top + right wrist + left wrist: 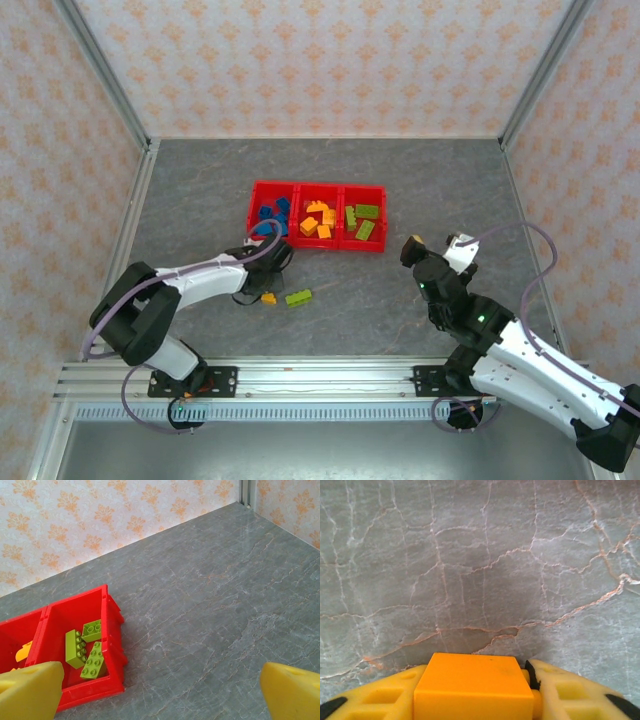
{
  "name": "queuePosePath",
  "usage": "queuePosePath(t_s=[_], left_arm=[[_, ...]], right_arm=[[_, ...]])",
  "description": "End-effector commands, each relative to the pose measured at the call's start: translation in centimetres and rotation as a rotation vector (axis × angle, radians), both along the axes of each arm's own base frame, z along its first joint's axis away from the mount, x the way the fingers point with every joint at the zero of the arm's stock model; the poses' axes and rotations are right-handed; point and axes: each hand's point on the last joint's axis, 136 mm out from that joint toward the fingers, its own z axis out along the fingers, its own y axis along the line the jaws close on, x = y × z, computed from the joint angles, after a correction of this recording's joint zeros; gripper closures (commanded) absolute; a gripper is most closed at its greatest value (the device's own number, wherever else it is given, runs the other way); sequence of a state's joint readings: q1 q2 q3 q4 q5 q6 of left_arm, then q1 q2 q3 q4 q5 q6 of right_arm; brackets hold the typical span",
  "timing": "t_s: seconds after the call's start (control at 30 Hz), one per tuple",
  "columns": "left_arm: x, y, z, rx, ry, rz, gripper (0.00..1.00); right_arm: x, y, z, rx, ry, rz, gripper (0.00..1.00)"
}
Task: Sort the legos into containers by color
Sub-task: Pick up the lego from the center of the table.
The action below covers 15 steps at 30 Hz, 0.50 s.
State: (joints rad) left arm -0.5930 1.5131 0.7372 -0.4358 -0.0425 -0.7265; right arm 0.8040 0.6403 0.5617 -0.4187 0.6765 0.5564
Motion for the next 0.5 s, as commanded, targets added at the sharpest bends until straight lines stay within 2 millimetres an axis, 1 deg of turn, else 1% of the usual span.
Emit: queuePosePath(t_s=[0.0,0.07,0.13,0.2,0.33,0.4,0.47], left_arm=[[-2.4,2.6,-1.0,0.081,0.065,0.029,0.61],[-1.5,2.2,0.2,0.062,0.019,0.028,0.66],[-0.4,1.5,1.8,0.032,-0.04,0.012,0.72],[0.7,1.0,3.8,0.007,-0.108,0.003,0.76],[3.1,0.6,8.8,-0.005,-0.248,0.011,0.78],[4.2,0.4,10.9,-0.004,-0.296,0.013,0.79],[5.4,-0.3,13.1,-0.021,-0.346,0.006,0.79]], right_arm=[[0.1,-0.2,0.0,-0.006,-0.006,-0.013,0.0],[0.1,-0.2,0.0,-0.007,-0.006,-0.014,0.0],[0.1,-0.2,0.1,-0.008,-0.005,-0.015,0.0],[0.1,-0.3,0.1,-0.011,-0.004,-0.017,0.0],[0.1,-0.4,0.6,-0.004,-0.01,-0.024,0.0],[0.0,-0.5,1.0,0.003,-0.017,-0.03,0.0],[-0.1,-0.7,1.8,0.015,-0.031,-0.031,0.0]])
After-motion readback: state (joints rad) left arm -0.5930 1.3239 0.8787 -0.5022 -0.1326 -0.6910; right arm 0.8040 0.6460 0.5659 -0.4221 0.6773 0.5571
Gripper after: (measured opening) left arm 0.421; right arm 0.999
